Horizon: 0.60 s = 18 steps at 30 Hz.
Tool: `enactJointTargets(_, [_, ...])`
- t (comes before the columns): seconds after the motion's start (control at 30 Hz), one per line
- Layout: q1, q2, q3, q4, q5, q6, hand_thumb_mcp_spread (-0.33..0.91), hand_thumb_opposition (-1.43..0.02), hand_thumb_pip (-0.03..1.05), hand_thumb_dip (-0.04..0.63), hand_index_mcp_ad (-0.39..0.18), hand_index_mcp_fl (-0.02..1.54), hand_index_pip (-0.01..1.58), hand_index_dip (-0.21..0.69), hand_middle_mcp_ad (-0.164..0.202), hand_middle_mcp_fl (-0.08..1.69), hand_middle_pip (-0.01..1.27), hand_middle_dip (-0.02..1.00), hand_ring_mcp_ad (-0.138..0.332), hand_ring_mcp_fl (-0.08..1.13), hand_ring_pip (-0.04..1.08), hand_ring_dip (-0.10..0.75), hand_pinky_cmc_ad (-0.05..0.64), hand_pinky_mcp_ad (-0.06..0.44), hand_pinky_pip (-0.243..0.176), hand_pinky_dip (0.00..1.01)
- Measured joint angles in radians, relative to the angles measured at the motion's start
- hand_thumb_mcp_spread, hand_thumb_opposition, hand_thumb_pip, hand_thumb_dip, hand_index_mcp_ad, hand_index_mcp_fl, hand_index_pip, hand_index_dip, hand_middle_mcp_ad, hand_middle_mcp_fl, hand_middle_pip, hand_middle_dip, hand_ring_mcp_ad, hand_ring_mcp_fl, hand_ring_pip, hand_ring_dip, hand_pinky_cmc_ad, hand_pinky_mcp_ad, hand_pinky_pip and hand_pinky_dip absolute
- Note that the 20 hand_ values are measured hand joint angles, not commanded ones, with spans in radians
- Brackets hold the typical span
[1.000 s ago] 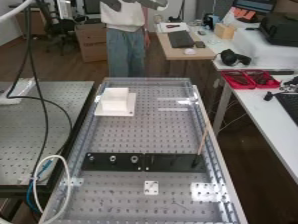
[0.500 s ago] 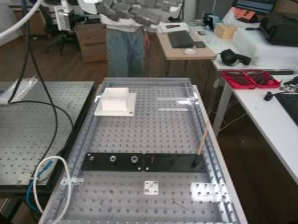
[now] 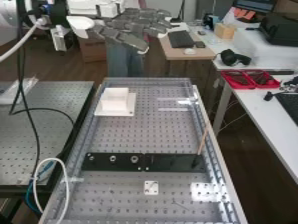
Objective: Grab the bearing and place it in the white container
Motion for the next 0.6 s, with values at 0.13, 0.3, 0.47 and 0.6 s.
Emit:
enactJointTargets(0.13, [-0.006,0.002,-0.036,0.033,0.01,0.019,0.26,-0.7,0.38,0.03,0.01,0.01,0.07,0.065,0.101,-0.01,0.13,0.13,0.183,0.0,0.09,0.021,0.407,0.314,-0.091,0.18])
enactJointTargets(0.3, [-0.016,-0.001,-0.064,0.06,0.013,0.044,0.28,-0.71,0.4,0.049,0.007,0.03,0.09,0.054,0.101,-0.01,0.13,0.13,0.183,0.0,0.09,0.021,0.41,0.311,-0.091,0.18])
enactJointTargets(0.47, [-0.031,-0.011,-0.088,0.082,0.01,0.075,0.31,-0.73,0.42,0.108,-0.024,0.04,0.09,0.058,0.103,-0.01,0.13,0.13,0.183,0.0,0.09,0.023,0.407,0.311,-0.091,0.19])
enactJointTargets(0.6, [-0.042,-0.018,-0.115,0.112,0.009,0.082,0.33,-0.73,0.45,0.133,-0.024,0.06,0.1,0.079,0.103,-0.01,0.13,0.13,0.183,0.0,0.09,0.024,0.41,0.311,-0.091,0.19])
